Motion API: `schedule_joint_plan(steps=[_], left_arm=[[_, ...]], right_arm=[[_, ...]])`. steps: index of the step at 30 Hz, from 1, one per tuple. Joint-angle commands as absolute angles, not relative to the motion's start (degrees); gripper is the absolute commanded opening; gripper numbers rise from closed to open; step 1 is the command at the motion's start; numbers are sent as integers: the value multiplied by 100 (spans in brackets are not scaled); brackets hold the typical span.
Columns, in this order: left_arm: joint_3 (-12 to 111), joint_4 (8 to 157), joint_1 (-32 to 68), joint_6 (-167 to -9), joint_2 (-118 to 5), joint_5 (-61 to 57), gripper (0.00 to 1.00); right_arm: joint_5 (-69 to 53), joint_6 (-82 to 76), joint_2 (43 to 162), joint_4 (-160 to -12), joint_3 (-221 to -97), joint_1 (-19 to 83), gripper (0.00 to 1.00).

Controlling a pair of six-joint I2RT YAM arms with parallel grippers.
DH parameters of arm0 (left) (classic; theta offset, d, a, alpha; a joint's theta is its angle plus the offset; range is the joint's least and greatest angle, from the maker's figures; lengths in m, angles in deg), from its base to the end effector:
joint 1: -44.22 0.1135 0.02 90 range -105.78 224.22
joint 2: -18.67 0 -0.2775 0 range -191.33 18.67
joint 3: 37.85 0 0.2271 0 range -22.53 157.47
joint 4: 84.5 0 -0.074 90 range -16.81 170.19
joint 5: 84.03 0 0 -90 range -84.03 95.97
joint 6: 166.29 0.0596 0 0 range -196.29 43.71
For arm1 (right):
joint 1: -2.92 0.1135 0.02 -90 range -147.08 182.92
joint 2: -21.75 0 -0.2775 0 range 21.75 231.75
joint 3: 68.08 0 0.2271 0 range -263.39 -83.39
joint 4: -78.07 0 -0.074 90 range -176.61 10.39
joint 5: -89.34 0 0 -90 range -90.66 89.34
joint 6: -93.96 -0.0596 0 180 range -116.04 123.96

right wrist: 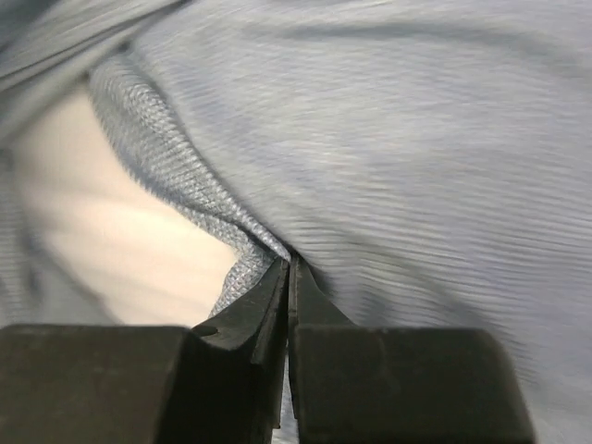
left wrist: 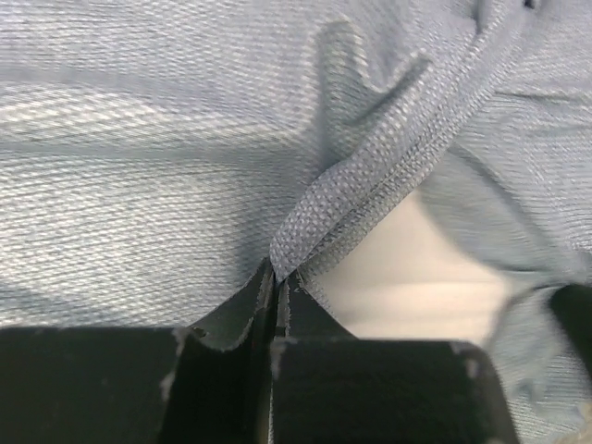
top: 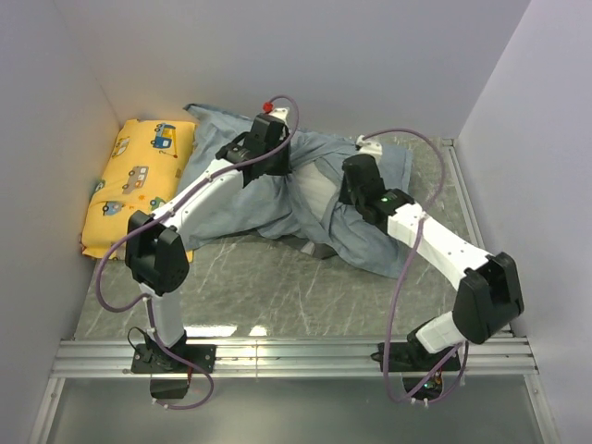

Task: Remove the pillowcase from the pillow

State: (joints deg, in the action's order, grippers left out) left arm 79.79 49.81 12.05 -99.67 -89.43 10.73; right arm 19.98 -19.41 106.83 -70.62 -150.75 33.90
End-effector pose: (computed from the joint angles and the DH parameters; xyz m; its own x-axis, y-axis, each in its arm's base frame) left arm 0.3733 -0.2290 0.3362 -0.6464 -0.0606 -0.7606 0.2368 0.9317 -0.2755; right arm 0.2946 0.1524 0.3084 -0.5283 0.1158 -0.8411 -0.0226 0.9884 0.1503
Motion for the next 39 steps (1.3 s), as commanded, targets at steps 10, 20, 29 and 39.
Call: schedule_joint_plan(steps=[10,20,29,39], left_arm=[[7125,5302,2435,-10380,-8284,776,4],[6738,5803,1653,-10811,-8636,483,2],[6781,6041,1591,-10995,-8671,448,3],[7739,5830,1697,-11022,-9356,510,3]], right_arm=[[2026,-2161,9804,-7043,-13780,1847,0],[1498,-2135,9445,-6780,-14175,2233,61],[2184,-2187,9503,-6236,-14641,3455,98],[1518,-2451,10068,-6621,-13887,3026,58]])
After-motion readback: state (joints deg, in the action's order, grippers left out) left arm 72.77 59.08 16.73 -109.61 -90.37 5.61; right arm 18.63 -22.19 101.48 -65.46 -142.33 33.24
